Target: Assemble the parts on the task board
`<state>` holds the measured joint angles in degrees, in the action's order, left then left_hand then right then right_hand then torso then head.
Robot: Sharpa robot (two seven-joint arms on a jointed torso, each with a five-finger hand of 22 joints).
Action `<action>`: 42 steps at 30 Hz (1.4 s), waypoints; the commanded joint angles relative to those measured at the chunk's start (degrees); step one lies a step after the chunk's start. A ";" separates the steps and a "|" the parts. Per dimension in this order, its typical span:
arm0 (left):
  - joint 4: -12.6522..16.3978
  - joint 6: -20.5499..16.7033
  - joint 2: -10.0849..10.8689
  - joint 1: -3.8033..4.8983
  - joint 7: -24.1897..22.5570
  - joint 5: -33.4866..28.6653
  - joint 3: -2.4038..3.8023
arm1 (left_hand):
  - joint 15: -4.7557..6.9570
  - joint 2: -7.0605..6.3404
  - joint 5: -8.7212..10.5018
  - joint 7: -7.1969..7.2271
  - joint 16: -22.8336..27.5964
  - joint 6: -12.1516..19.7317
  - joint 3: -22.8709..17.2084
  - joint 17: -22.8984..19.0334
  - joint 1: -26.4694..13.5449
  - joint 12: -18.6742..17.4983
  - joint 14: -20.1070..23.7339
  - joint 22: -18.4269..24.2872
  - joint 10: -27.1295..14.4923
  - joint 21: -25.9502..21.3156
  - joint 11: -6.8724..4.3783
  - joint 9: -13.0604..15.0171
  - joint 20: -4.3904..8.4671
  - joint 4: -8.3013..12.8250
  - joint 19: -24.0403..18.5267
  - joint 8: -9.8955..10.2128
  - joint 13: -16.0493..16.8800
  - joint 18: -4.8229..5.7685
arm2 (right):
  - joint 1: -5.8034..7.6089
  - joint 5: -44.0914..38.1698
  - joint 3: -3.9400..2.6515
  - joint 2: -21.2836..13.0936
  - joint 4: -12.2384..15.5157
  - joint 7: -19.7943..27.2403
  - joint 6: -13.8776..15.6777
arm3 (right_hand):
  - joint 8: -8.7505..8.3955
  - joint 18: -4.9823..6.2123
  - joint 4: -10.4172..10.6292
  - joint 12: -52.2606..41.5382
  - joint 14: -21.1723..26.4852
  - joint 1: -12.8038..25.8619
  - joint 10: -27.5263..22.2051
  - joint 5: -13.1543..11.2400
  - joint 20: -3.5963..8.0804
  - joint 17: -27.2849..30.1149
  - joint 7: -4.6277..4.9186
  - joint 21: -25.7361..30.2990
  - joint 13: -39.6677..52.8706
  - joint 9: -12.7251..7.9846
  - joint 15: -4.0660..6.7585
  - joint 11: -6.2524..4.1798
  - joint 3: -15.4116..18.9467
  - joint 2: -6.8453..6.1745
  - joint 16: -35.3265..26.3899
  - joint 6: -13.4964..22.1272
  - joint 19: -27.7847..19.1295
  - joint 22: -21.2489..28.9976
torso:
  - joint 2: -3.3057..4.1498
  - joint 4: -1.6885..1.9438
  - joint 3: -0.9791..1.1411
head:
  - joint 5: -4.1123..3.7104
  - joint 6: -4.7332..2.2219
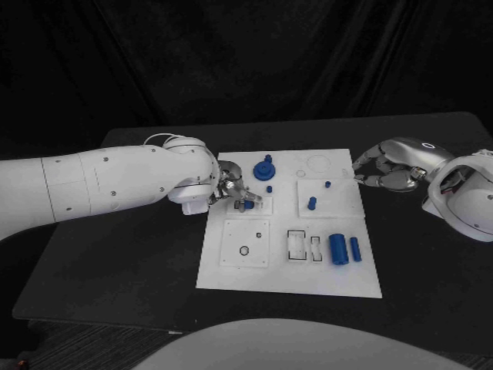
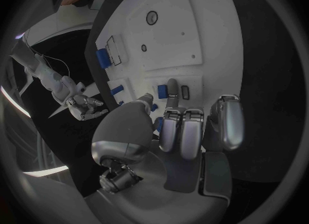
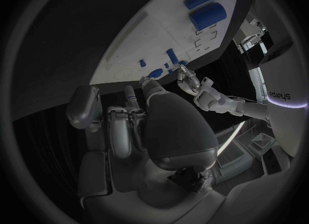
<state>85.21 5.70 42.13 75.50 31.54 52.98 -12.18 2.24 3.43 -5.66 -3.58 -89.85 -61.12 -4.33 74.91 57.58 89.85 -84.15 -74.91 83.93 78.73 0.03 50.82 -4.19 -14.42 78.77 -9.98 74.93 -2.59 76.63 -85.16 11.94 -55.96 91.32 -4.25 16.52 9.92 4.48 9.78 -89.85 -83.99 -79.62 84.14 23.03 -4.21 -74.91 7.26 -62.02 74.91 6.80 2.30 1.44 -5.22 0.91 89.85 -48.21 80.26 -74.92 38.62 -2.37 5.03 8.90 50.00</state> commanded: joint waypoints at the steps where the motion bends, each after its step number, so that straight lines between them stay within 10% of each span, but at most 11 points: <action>1: 0.39 -1.64 0.07 -0.11 -1.82 0.02 0.03 | 0.09 -0.07 -0.58 0.21 -0.15 -0.29 0.02 15.09 0.89 0.15 -5.85 -9.68 6.07 -0.11 -0.12 0.10 -0.01 0.49 0.51 -0.02 15.07 -0.86 | -0.22 -0.06 -0.04 -0.04 -0.03 -0.90 -0.17 | -0.25 1.02 -0.06 -0.15 -6.01 -0.63 5.86 0.26 -0.08 -15.09 0.07 0.19 15.09 -0.05 -0.44 0.44 -0.42 -0.17 0.15 -0.30 -0.40 -7.75 | 0.00 0.01 -0.01 | 0.02 0.00; 17: 0.77 -1.54 0.34 -0.11 -2.02 0.02 0.03 | 0.34 -0.02 -6.85 0.52 -0.15 0.00 -0.79 15.09 5.87 0.15 -5.85 -9.99 6.07 -0.52 -0.41 0.35 0.23 3.33 0.57 0.20 15.07 -0.89 | -0.36 -0.06 -0.04 -0.09 -0.05 -0.87 -0.19 | -0.26 1.04 -0.06 -0.15 -6.01 -0.59 5.86 0.29 -0.09 -15.09 0.08 0.33 15.09 -0.07 -0.45 0.45 -0.43 -0.19 0.15 -0.31 -0.45 -7.72 | -0.01 0.01 -0.03 | 0.02 0.00; 33: 0.83 -1.19 0.35 -0.11 -1.77 0.02 0.03 | 0.40 -0.03 -9.00 0.56 -0.15 0.38 -1.56 15.09 7.65 0.15 -5.85 -10.03 6.07 -0.88 -0.45 0.21 0.29 4.53 0.41 0.55 15.07 -0.95 | -0.49 -0.06 -0.04 -0.05 -0.12 -0.84 -0.35 | -0.28 1.04 -0.02 -0.15 -6.01 -0.46 5.86 0.39 -0.10 -15.09 0.11 0.37 15.09 -0.11 -0.47 0.48 -0.48 -0.24 0.15 -0.32 -0.46 -7.71 | -0.04 0.00 0.01 | 0.13 0.00; 37: 0.91 -1.62 0.36 -0.11 -1.91 0.02 0.03 | 0.39 -0.09 -8.26 0.47 -0.15 0.36 -1.46 15.09 7.50 0.15 -5.85 -10.05 6.07 -0.93 -0.41 0.19 0.29 4.40 0.39 0.58 15.07 -0.94 | -0.52 -0.06 -0.04 -0.04 -0.13 -0.82 -0.38 | -0.28 1.04 -0.02 -0.15 -6.01 -0.46 5.86 0.39 -0.10 -15.09 0.11 0.37 15.09 -0.11 -0.47 0.48 -0.48 -0.24 0.15 -0.32 -0.46 -7.71 | -0.04 0.00 -0.01 | 0.18 0.00; 42: 1.14 -2.58 0.54 -0.11 -2.08 0.02 0.03 | 0.13 -0.38 -1.70 0.08 -0.15 0.14 0.64 15.09 4.72 0.15 -5.85 -10.23 6.07 -1.08 -0.09 0.04 0.10 1.76 0.50 0.76 15.07 -0.92 | -0.55 -0.06 -0.04 -0.06 -0.13 -0.80 -0.39 | -0.28 1.04 -0.02 -0.15 -6.01 -0.46 5.86 0.39 -0.10 -15.09 0.11 0.37 15.09 -0.11 -0.47 0.48 -0.48 -0.24 0.15 -0.32 -0.46 -7.71 | -0.01 0.01 0.00 | 0.22 0.00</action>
<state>86.11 4.16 42.60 75.50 30.47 52.99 -12.18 2.24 3.19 -8.42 -3.37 -89.85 -60.90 -4.00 74.91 62.96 89.85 -84.15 -74.90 83.93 77.99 0.03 50.91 -3.98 -12.00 78.97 -9.53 74.93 -2.59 76.23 -85.16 11.94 -55.97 91.20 -4.24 16.36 9.92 4.48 9.79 -89.85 -83.99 -79.62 83.93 23.03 -4.21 -74.91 7.26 -62.02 74.95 6.74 2.30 1.65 -5.22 0.91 89.85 -48.21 80.26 -74.90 38.58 -2.38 5.03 9.10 49.99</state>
